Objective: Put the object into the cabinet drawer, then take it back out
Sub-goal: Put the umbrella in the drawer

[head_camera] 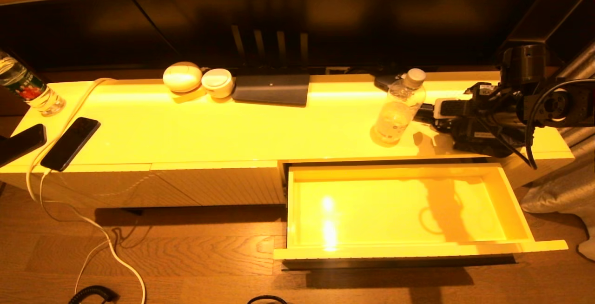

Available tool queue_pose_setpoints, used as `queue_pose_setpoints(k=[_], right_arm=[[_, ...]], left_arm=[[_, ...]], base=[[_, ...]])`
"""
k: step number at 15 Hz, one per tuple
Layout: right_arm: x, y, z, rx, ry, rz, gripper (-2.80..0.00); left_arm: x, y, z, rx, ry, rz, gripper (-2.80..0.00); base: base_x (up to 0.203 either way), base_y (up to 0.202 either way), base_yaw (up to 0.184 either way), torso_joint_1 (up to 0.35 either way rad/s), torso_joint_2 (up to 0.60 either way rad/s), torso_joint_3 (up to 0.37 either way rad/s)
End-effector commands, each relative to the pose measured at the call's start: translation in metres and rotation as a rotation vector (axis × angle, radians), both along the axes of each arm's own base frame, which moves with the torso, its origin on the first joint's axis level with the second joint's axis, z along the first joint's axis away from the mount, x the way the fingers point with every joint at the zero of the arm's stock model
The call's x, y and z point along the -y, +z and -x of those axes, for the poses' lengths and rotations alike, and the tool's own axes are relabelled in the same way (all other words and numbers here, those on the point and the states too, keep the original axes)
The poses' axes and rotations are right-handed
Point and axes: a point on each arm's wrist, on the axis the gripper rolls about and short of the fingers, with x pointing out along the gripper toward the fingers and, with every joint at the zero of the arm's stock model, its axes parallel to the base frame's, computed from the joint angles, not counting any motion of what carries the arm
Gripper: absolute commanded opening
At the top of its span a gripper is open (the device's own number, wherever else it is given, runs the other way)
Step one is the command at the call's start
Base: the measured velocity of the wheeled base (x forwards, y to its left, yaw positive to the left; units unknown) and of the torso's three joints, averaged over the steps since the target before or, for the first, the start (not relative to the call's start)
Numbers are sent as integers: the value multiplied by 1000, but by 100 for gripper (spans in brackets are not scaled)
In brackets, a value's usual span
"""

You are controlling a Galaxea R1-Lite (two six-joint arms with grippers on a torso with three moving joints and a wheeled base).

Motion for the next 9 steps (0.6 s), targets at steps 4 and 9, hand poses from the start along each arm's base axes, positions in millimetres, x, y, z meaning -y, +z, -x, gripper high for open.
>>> queue_pose_setpoints(k=[4,9], right_arm=[[0,-2,1,-1,-46,-19,-280],[-1,0,2,3,-65,-14,-280]], left_arm=[[0,0,0,-2,0,0,-280],[0,0,0,-2,0,0,-280]], base=[[0,0,0,0,0,0],[0,0,0,0,0,0]])
